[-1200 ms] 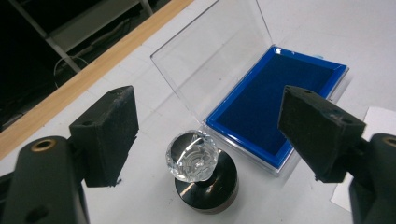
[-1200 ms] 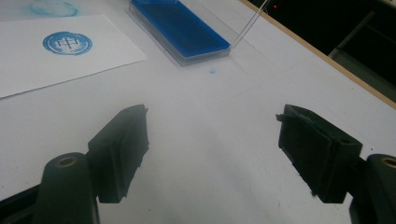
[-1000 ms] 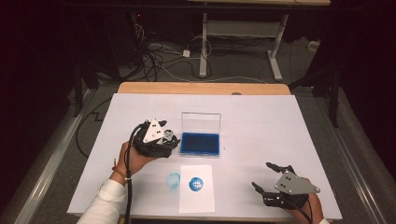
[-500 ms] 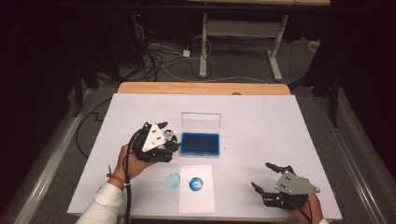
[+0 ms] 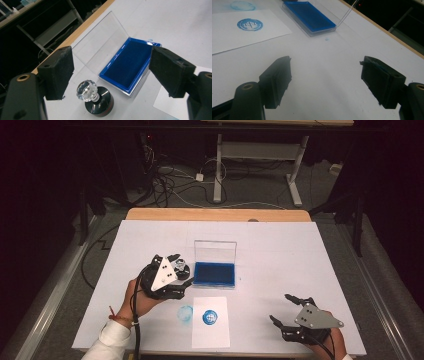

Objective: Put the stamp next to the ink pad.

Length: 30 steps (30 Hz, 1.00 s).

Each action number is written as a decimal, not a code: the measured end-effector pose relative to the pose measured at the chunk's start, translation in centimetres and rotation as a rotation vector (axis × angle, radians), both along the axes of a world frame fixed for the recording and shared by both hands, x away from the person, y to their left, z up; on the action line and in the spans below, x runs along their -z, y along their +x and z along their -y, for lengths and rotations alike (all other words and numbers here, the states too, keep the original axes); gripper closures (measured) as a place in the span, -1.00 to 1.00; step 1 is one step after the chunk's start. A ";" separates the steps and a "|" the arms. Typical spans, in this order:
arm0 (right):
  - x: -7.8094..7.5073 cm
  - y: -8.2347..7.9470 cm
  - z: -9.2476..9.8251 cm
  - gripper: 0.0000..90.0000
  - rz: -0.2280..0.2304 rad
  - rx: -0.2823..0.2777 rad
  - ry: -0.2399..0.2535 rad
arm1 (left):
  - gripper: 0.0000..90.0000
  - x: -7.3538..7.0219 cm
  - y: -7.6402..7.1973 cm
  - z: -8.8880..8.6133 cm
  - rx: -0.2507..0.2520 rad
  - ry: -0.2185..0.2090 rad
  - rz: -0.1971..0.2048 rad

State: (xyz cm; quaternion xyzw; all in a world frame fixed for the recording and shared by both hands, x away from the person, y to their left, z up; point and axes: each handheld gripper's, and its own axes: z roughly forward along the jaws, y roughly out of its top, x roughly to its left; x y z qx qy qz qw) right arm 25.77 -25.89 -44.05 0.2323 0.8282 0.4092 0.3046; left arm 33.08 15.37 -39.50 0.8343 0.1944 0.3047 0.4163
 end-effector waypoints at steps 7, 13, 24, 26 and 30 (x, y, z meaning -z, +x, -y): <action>0.0 -0.1 -0.1 -0.46 0.002 0.000 -0.002 | -0.57 0.4 -1.0 -0.3 -0.009 0.019 0.020; -0.1 0.0 -0.1 -0.46 0.007 -0.002 0.001 | -0.57 0.8 -2.2 -0.5 -0.005 0.035 0.044; -0.1 0.1 -0.1 -0.46 0.008 -0.004 -0.001 | -0.57 1.8 -3.3 -1.5 0.000 0.034 0.038; -0.1 0.1 -0.1 -0.46 0.006 -0.003 0.000 | -0.57 1.9 -3.4 -1.7 0.001 0.041 0.036; -0.2 0.0 0.0 -0.46 0.010 -0.002 0.000 | -0.57 2.3 -3.7 -2.0 0.000 0.047 0.035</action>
